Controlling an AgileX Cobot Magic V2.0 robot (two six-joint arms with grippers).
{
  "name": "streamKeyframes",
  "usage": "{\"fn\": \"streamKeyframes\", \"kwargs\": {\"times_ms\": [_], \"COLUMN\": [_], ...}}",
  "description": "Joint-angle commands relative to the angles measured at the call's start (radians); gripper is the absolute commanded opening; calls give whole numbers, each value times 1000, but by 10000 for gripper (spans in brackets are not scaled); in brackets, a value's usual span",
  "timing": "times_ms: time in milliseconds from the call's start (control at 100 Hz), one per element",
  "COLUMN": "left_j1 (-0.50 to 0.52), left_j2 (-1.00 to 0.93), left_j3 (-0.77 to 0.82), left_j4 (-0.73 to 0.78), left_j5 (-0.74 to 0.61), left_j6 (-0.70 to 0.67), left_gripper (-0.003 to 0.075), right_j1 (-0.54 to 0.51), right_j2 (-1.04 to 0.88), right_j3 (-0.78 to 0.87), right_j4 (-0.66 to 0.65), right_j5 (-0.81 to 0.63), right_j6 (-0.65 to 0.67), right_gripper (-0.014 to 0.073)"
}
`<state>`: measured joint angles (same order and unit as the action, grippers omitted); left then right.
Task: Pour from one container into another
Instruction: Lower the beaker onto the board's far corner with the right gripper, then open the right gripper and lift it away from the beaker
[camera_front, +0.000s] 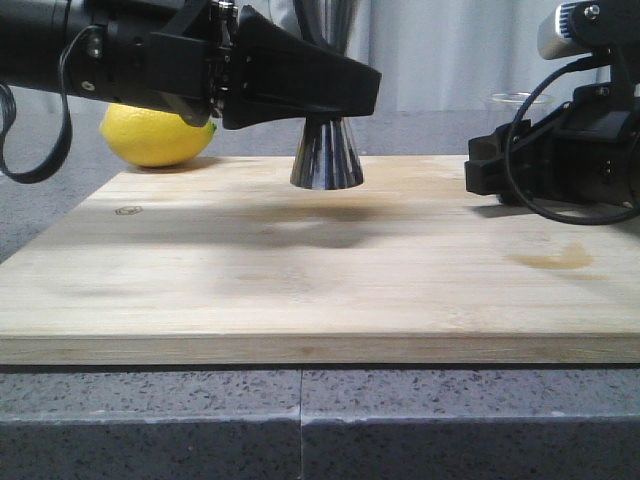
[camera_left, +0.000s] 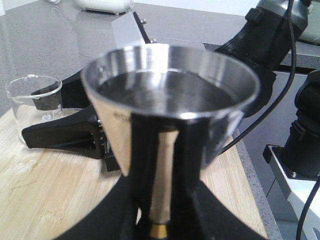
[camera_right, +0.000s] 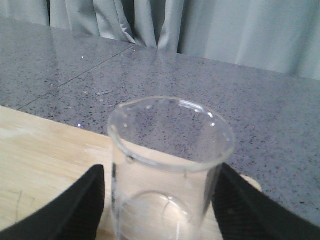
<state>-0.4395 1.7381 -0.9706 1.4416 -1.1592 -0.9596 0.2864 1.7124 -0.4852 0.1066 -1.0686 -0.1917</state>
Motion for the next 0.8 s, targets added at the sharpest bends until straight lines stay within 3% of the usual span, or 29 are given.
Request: {"fn": "streamKeyframes", "kwargs": {"times_ms": [0,250,790], "left_j1": [-10,-10,-10], "left_j2": [-49,-49,-49], "left_j3": [-23,-23,-23], "left_j4": [-43,-43,-43], "left_j5": [-198,-198,-198], "left_j6": [-6,-6,-6], "left_gripper": [-19,-19,-19], "right_j1": [-6,-6,-6], "right_j2": [-23,-81,-323], "right_j3": [-13,-13,-13], "right_j4": [-20,-21,-21], "right_j5": [6,68,381], "right_j6": [3,7,7], "right_gripper": [409,409,409]}}
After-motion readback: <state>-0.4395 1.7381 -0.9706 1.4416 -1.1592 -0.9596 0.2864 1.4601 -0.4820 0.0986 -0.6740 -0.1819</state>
